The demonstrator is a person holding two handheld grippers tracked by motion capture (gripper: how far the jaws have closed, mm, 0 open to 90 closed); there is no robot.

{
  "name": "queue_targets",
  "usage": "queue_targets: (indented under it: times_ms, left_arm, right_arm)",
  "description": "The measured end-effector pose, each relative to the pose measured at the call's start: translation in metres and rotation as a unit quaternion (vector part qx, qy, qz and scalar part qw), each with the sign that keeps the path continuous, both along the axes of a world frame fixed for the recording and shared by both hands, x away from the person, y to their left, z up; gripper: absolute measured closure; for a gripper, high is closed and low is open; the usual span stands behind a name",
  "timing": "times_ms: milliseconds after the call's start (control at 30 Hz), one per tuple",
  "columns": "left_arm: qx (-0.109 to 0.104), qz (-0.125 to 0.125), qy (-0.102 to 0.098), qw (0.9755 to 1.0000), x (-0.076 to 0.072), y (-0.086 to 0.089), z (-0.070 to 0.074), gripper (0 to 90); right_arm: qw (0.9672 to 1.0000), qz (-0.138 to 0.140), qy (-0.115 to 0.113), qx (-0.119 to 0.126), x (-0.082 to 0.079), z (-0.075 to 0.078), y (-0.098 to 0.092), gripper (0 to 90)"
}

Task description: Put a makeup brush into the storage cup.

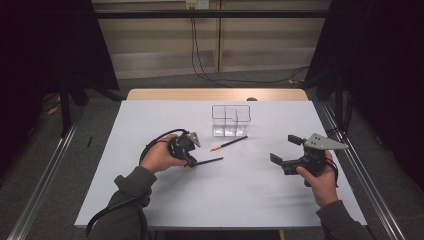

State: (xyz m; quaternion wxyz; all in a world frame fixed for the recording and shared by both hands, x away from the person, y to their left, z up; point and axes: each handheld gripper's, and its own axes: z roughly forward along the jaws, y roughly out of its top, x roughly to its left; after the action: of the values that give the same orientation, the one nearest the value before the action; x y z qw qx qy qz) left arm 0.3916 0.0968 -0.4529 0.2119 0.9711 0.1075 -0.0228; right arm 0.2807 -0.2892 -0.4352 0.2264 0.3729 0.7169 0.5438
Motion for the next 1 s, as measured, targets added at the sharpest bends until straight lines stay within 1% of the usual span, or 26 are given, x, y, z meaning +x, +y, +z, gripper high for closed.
queue_targets:
  times_ms: [67, 100, 133, 167, 233, 267, 300, 367, 400, 467, 500, 567, 600, 633, 700, 733, 767, 800, 833, 867, 900, 1000]
  left_arm:
    - [0.004, 0.002, 0.006, 1.0000, -0.0002, -0.0009, 0.0006, 82.8]
    - [0.010, -0.010, 0.008, 0.9999, 0.0012, -0.0013, 0.0017, 82.3]
    - [0.010, -0.010, 0.008, 0.9999, 0.0012, -0.0013, 0.0017, 81.0]
    - [0.010, -0.001, 0.012, 0.9999, 0.0000, -0.0012, 0.0015, 81.0]
    - [0.010, -0.001, 0.010, 0.9999, 0.0001, 0.0001, 0.0018, 79.4]
    - [0.009, -0.005, 0.011, 0.9999, 0.0010, 0.0012, 0.0016, 79.4]
    - [0.015, 0.000, 0.008, 0.9999, 0.0008, 0.0022, 0.0023, 78.6]
    - [0.016, 0.001, 0.011, 0.9998, 0.0011, 0.0054, 0.0024, 78.7]
    - [0.014, 0.004, 0.015, 0.9998, 0.0005, 0.0058, 0.0019, 78.7]
    - [0.014, 0.008, 0.012, 0.9998, -0.0002, 0.0051, 0.0016, 78.5]
    - [0.020, 0.009, 0.010, 0.9997, -0.0003, 0.0041, 0.0021, 78.6]
    - [0.028, 0.013, 0.014, 0.9994, 0.0001, 0.0016, 0.0023, 78.6]
    - [0.038, 0.011, 0.010, 0.9992, -0.0004, -0.0017, 0.0024, 78.9]
    - [0.046, 0.010, 0.013, 0.9988, -0.0009, -0.0030, 0.0031, 79.0]
    - [0.045, 0.011, 0.010, 0.9989, 0.0002, -0.0036, 0.0024, 79.1]
    - [0.044, 0.016, 0.012, 0.9988, 0.0000, -0.0039, 0.0018, 79.1]
    - [0.046, 0.016, 0.018, 0.9986, 0.0008, -0.0038, 0.0022, 79.1]
    - [0.040, 0.028, 0.026, 0.9984, 0.0014, -0.0032, 0.0011, 79.1]
    - [0.040, 0.028, 0.026, 0.9984, 0.0014, -0.0032, 0.0011, 79.2]
    - [0.046, 0.023, 0.025, 0.9984, 0.0031, -0.0023, 0.0020, 79.4]
    - [0.039, 0.023, 0.029, 0.9986, 0.0030, -0.0018, 0.0011, 79.4]
    - [0.040, 0.023, 0.024, 0.9987, 0.0019, -0.0009, 0.0013, 80.5]
  right_arm:
    - [1.0000, 0.004, 0.000, 0.000, 0.0003, -0.0004, -0.0002, 0.0]
    - [1.0000, 0.004, -0.001, -0.001, 0.0004, -0.0005, -0.0002, 0.0]
    - [1.0000, 0.003, -0.001, -0.001, 0.0002, -0.0005, -0.0002, 0.0]
    - [1.0000, 0.003, -0.001, -0.001, 0.0002, -0.0005, -0.0002, 0.0]
    - [1.0000, 0.002, 0.000, -0.001, 0.0001, -0.0007, -0.0004, 0.0]
    - [1.0000, 0.001, 0.001, -0.001, 0.0000, -0.0007, -0.0006, 0.0]
    - [1.0000, 0.002, 0.000, -0.003, 0.0000, -0.0006, -0.0011, 0.0]
    - [1.0000, 0.002, 0.000, -0.002, 0.0000, -0.0004, -0.0010, 0.0]
    - [1.0000, 0.002, 0.000, 0.000, -0.0001, -0.0003, -0.0005, 0.0]
    - [1.0000, 0.002, -0.001, 0.000, 0.0000, -0.0003, -0.0002, 0.0]
    - [1.0000, 0.000, -0.001, -0.004, 0.0001, -0.0003, -0.0001, 0.0]
    - [1.0000, 0.001, 0.002, -0.003, -0.0002, -0.0002, 0.0004, 0.0]
    - [1.0000, 0.001, 0.001, -0.004, 0.0000, -0.0002, 0.0007, 0.0]
    - [1.0000, 0.002, 0.001, -0.004, 0.0000, -0.0002, 0.0010, 0.0]
    - [1.0000, 0.004, 0.000, -0.005, 0.0000, -0.0001, 0.0011, 0.0]
    - [1.0000, 0.004, 0.000, -0.005, 0.0000, -0.0001, 0.0011, 0.0]
    - [1.0000, 0.002, 0.000, -0.004, -0.0001, -0.0001, 0.0013, 0.0]
    - [1.0000, 0.004, -0.001, -0.005, 0.0000, -0.0001, 0.0011, 0.0]
    - [1.0000, 0.004, -0.001, -0.005, 0.0000, -0.0001, 0.0011, 0.0]
    - [1.0000, 0.001, -0.001, -0.005, -0.0001, 0.0002, 0.0004, 0.0]
    - [1.0000, 0.001, -0.001, -0.005, -0.0001, 0.0002, 0.0004, 0.0]
    - [1.0000, 0.002, -0.001, -0.004, -0.0002, 0.0002, 0.0003, 0.0]
